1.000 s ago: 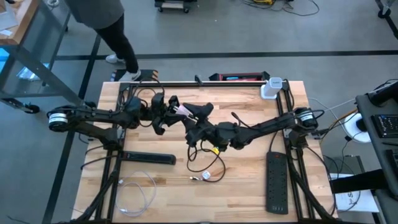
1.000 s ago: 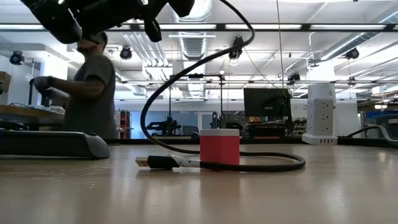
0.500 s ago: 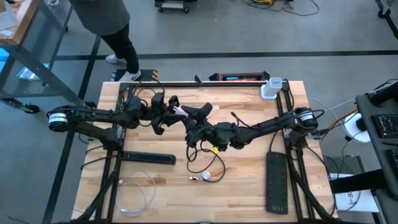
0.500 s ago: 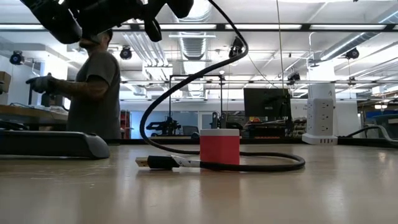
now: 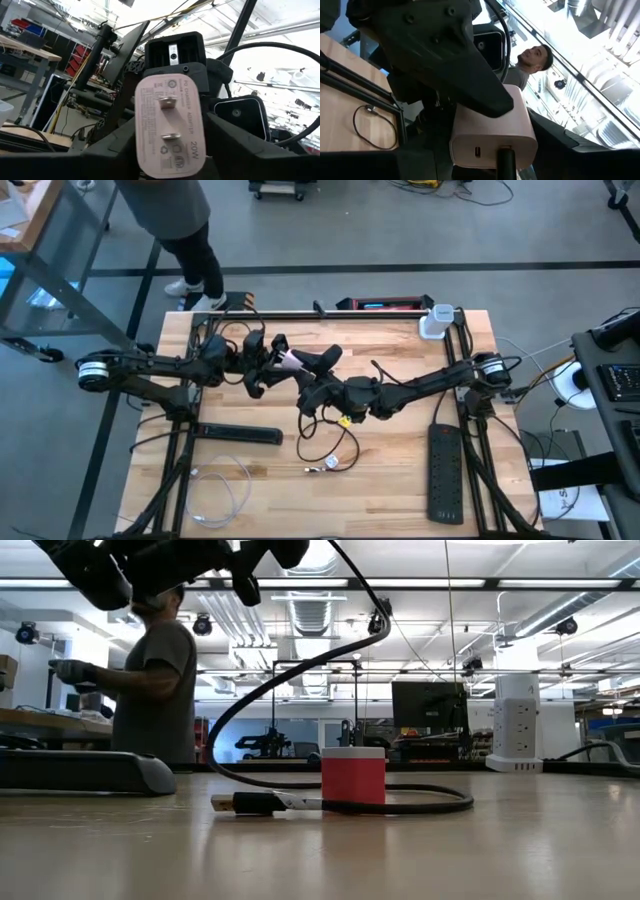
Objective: Insert USB
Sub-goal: Insert the pink charger adapter into the right black outlet extension
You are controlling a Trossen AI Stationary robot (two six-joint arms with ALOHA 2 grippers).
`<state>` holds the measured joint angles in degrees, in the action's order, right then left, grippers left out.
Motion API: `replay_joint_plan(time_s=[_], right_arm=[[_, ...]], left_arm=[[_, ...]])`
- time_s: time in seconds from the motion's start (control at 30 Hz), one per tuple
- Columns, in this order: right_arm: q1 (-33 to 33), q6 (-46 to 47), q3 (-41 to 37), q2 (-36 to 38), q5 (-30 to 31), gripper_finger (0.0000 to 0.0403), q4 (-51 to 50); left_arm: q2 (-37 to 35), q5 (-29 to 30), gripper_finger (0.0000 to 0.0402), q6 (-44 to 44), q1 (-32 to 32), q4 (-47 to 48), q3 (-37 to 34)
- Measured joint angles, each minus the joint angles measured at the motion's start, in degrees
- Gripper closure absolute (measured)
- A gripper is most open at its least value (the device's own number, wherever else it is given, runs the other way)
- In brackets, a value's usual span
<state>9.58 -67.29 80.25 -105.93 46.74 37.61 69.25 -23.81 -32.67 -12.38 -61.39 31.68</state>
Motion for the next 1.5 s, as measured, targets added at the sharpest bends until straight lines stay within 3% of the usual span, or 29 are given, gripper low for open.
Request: replay_joint_plan(time_s=[0.57, 0.83, 0.97, 1.1, 1.37, 1.5], right_arm=[[1.5, 4.5, 0.0, 0.6, 0.8, 0.0221, -2.2], [4.6, 14.2, 0.0, 3.6, 4.4, 0.0221, -13.9], [6.3, 25.4, 0.0, 7.1, 4.1, 0.0221, -25.3], [6.9, 40.2, 0.0, 11.7, 2.9, 0.0221, -40.6], [6.9, 70.7, 0.0, 22.1, -9.7, 0.0221, -70.2], [6.9, 82.0, 0.0, 26.6, -11.6, 0.0221, -81.1]], left_arm=[[-0.1, 0.9, 0.0103, 3.2, 0.0, 0.6, 0.0], [-1.5, 3.8, 0.0067, 8.0, -0.1, 2.0, -0.3], [-3.6, 4.1, 0.0061, 9.1, -0.1, 4.2, -0.4], [-5.8, 8.0, 0.0056, 11.6, -0.1, 9.3, -0.4], [-8.8, 14.7, 0.0052, 17.1, -0.1, 18.6, -0.4], [-9.0, 15.0, 0.0054, 17.4, -0.1, 18.8, -0.4]])
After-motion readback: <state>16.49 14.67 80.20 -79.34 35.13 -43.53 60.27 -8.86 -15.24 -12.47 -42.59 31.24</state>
